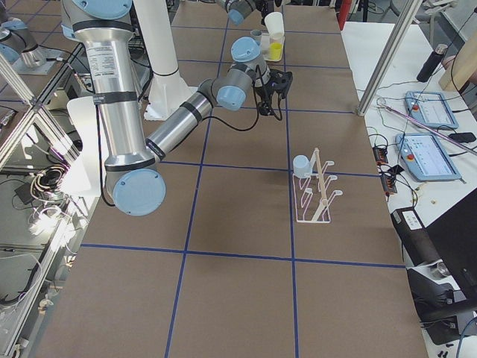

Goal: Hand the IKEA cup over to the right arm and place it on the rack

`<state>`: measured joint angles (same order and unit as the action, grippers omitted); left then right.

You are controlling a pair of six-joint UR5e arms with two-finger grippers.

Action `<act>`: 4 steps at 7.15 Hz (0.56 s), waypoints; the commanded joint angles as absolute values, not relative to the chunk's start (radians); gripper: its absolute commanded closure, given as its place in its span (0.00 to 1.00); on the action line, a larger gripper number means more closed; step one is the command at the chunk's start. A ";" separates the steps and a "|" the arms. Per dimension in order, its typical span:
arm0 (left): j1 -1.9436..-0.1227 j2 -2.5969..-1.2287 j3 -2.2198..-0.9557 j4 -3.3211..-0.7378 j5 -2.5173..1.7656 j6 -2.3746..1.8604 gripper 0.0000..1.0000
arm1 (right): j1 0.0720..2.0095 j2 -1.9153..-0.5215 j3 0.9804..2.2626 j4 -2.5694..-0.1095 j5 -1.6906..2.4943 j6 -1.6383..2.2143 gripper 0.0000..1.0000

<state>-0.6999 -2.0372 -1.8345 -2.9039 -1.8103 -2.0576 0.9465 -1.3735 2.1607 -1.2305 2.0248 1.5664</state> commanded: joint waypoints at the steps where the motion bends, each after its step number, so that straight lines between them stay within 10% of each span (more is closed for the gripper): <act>1: -0.592 -2.062 -1.769 -3.125 -1.612 -2.138 1.00 | 0.939 -1.258 2.152 -1.215 2.023 1.757 0.00; 4: -0.592 -2.083 -1.706 -3.234 -1.608 -2.197 1.00 | 0.931 -1.239 2.016 -0.724 2.014 2.059 0.00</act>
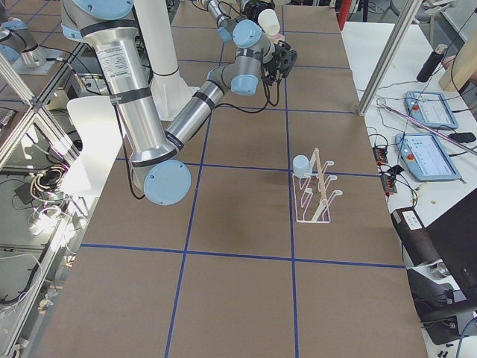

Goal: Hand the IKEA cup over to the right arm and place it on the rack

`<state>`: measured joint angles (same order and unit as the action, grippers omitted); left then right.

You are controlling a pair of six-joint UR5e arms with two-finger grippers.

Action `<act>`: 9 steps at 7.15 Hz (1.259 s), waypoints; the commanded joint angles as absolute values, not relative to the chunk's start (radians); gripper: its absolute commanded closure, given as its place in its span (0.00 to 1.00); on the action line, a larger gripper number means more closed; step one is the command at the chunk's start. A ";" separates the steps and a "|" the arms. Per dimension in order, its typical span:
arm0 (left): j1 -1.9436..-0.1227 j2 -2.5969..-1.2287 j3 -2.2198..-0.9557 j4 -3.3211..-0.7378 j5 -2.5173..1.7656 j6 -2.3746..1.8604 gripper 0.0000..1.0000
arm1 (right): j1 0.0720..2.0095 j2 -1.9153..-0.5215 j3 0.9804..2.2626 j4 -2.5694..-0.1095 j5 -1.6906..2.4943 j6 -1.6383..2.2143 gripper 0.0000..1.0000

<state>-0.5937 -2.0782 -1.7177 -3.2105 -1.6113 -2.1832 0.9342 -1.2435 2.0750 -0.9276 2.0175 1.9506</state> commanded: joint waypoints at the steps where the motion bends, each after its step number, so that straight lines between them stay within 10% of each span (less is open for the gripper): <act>1: -0.592 -2.089 -1.706 -3.234 -1.603 -2.221 1.00 | 0.931 -1.239 2.008 -0.660 2.014 2.097 0.00; 9: -0.598 -2.115 -1.686 -3.234 -1.580 -2.266 1.00 | 0.781 -1.207 1.950 -0.287 1.836 2.302 0.00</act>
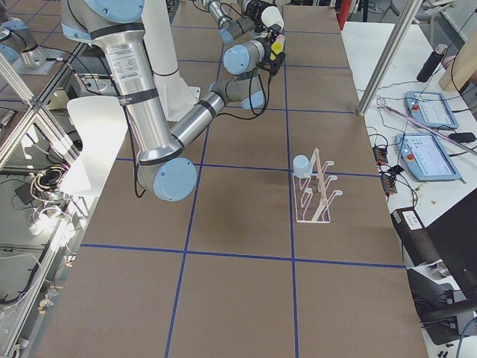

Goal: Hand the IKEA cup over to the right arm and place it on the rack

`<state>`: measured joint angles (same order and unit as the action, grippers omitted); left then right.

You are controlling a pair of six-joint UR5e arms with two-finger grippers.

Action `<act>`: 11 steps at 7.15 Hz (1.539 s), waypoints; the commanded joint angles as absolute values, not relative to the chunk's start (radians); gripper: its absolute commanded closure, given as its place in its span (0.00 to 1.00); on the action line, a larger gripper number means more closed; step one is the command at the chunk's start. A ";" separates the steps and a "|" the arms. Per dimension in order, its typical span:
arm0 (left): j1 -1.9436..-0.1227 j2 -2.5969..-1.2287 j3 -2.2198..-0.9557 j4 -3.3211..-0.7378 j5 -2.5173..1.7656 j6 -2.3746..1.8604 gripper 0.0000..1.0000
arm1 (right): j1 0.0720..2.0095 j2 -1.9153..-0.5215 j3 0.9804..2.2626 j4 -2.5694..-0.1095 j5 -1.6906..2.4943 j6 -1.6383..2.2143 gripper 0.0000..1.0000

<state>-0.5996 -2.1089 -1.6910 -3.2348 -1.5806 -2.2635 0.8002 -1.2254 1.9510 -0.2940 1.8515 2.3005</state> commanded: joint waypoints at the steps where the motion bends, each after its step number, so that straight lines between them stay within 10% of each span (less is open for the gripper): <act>1: -0.597 -2.132 -1.668 -3.232 -1.582 -2.266 1.00 | 0.776 -1.203 1.950 -0.287 1.835 2.299 0.00; 11: -0.566 -2.189 -1.629 -3.223 -1.586 -2.260 1.00 | 0.756 -1.149 1.931 -0.302 1.815 2.293 0.00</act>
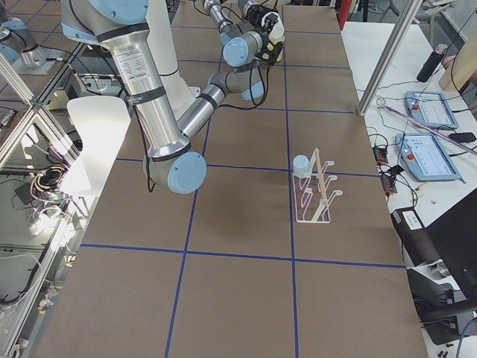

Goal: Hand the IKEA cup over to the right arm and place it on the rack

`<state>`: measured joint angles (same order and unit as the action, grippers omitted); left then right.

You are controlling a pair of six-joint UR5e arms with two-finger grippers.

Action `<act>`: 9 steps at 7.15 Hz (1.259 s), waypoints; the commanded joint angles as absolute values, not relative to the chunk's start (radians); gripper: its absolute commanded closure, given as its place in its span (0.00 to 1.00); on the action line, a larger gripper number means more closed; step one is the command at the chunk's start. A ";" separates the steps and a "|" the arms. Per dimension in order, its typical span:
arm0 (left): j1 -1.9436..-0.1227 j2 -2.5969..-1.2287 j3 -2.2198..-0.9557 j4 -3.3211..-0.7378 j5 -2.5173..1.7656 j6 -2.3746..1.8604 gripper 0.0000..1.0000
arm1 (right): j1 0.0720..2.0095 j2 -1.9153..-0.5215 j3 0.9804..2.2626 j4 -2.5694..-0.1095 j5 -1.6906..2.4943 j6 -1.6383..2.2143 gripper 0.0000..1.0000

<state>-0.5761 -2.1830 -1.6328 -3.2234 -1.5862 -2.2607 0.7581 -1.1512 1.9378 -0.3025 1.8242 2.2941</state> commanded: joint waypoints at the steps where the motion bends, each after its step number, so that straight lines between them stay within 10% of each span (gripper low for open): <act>1: -0.563 -2.203 -1.628 -3.223 -1.586 -2.260 1.00 | 0.753 -1.149 1.928 -0.301 1.815 2.293 0.00; 9: -0.543 -2.212 -1.617 -3.223 -1.589 -2.252 1.00 | 0.749 -1.149 1.925 -0.296 1.813 2.304 0.11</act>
